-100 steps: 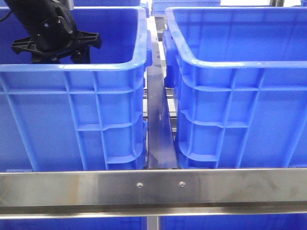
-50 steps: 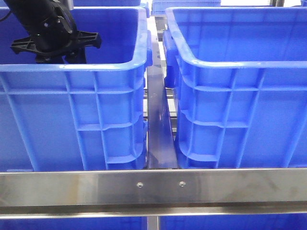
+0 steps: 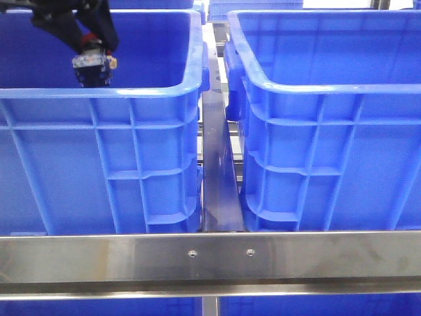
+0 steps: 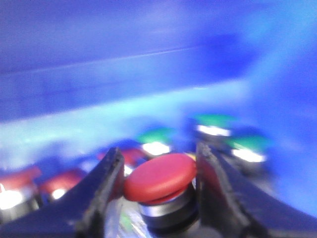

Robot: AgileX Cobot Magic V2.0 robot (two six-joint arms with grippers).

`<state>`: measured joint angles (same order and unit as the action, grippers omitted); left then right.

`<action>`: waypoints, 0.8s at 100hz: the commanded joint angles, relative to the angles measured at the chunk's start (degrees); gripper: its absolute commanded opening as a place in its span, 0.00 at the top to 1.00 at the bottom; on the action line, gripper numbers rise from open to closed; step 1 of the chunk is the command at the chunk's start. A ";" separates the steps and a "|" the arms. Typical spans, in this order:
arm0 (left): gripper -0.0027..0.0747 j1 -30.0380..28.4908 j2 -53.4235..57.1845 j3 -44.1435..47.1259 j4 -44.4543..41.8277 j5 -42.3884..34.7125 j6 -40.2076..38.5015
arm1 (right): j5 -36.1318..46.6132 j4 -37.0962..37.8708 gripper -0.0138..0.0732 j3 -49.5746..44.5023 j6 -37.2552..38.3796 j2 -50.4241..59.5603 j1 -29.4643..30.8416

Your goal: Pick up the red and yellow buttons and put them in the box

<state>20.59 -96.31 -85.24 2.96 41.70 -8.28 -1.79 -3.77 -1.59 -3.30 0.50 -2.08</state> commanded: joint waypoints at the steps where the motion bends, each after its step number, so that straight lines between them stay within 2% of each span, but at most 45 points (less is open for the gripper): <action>1: 0.99 1.47 5.98 1.01 0.70 -3.27 -0.10 | 4.86 -0.02 0.92 0.04 -0.44 1.29 0.28; 37: 0.99 2.36 24.38 16.23 2.51 -7.57 -0.07 | 4.86 -0.02 0.92 0.04 -0.44 1.29 0.28; 60: 0.99 2.36 36.96 22.49 9.70 -10.49 0.03 | 4.86 -0.02 0.92 0.04 -0.44 1.29 0.28; 80: 0.99 2.36 43.02 26.17 15.87 -11.75 0.15 | 5.30 -0.02 0.92 0.04 -0.44 1.29 0.28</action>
<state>22.48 -55.66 -58.55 15.35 35.10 -8.18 -1.79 -3.77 -1.59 -3.30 0.50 -2.08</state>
